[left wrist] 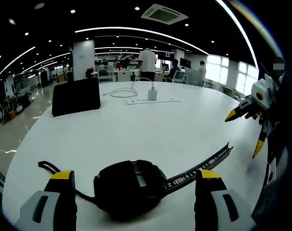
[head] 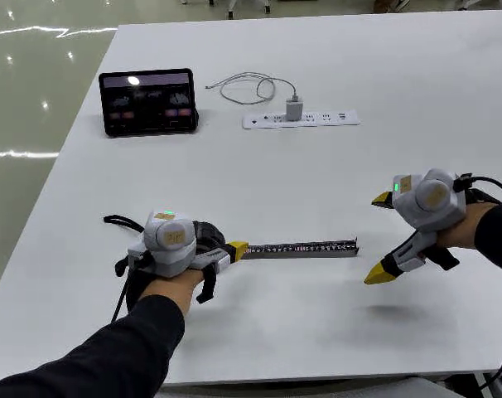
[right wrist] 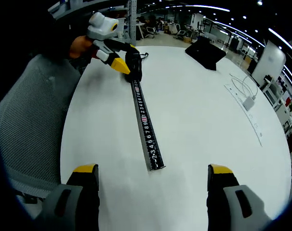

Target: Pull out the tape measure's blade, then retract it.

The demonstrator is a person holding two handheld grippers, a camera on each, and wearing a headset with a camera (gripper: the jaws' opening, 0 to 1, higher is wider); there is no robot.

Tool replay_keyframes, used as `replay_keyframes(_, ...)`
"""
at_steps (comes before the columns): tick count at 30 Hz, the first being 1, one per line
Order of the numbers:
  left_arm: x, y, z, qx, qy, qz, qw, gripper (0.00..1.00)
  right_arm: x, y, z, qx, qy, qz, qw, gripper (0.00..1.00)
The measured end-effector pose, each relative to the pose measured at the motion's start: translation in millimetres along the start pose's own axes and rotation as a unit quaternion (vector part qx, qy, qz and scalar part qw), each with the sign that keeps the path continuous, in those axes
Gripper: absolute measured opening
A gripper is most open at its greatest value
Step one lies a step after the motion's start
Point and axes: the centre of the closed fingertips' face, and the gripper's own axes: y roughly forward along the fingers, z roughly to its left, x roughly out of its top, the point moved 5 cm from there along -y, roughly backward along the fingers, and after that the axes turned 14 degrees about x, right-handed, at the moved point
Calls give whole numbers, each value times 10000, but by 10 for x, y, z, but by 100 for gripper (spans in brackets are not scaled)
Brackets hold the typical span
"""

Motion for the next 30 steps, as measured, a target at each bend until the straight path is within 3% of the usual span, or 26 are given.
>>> replay_keyframes(2,14,10,0,9,-123,8,9999,100,5,49,-25,143,-178,177,9996,87)
replay_keyframes(5,60,31,-27,-27,-105,-207,9997,100,-1,105,-93,233,-264,297,9989,83)
replay_keyframes(11,79,42,-68,-44,-66,-187,9998,100,-84,195,-139,502,-496,543,9960,71)
replay_keyframes(25,50,83,-51,-50,-127,-178,9997,100,-122,323,-157,681,-467,696,9941,32)
replay_keyframes(30,40,87,-50,-46,-156,-181,9997,99,-144,359,-161,693,-389,743,9941,24)
